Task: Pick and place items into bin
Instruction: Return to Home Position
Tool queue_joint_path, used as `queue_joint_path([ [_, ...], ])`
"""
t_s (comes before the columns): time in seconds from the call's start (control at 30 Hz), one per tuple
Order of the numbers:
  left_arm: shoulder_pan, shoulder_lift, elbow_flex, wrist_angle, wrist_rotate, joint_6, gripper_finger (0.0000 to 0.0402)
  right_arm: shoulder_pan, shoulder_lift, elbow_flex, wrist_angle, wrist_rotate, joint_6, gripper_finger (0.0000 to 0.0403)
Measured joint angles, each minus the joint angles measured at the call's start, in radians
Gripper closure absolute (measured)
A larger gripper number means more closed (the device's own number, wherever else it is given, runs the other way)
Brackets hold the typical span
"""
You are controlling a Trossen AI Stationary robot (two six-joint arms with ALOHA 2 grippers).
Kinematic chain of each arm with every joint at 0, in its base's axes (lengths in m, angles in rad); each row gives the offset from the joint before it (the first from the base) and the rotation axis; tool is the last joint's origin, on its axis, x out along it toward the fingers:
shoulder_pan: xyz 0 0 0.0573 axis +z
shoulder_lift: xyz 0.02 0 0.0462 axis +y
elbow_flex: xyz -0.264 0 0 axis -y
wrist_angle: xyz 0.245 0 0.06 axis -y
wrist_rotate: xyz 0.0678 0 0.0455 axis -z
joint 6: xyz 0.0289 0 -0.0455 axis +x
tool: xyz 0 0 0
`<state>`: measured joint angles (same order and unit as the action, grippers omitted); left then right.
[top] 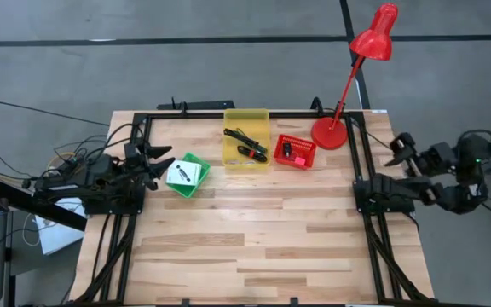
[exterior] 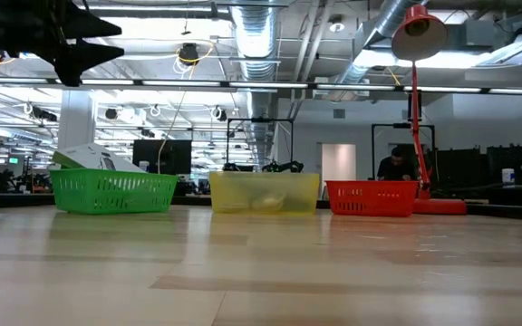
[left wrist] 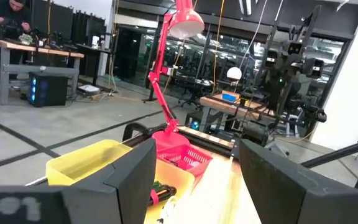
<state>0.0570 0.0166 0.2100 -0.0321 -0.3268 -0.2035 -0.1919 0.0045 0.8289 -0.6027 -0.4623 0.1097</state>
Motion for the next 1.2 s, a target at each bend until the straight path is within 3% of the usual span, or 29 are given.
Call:
queue_joint_path([
  [0.13,0.0,0.0,-0.001,0.007,0.0,0.004,0.018,-0.002,0.007,-0.014,-0.07,0.036,0.066,0.0187],
  [0.3,0.0,0.0,-0.001,0.005,0.0,0.008,0.018,-0.013,0.025,-0.13,-0.011,0.091,0.049,0.0187],
  [0.9,0.0,0.0,0.0,-0.025,0.0,0.032,0.018,-0.013,0.0,-0.676,0.612,0.106,0.049,0.0187],
  [1.1,0.0,0.001,0.0,-0.147,0.0,0.071,0.018,-0.013,-0.001,-0.814,0.75,0.24,0.091,0.0187],
  [1.2,0.0,0.001,0.0,-0.175,-0.001,0.071,0.018,-0.012,0.002,-0.822,0.724,0.298,0.111,0.0187],
])
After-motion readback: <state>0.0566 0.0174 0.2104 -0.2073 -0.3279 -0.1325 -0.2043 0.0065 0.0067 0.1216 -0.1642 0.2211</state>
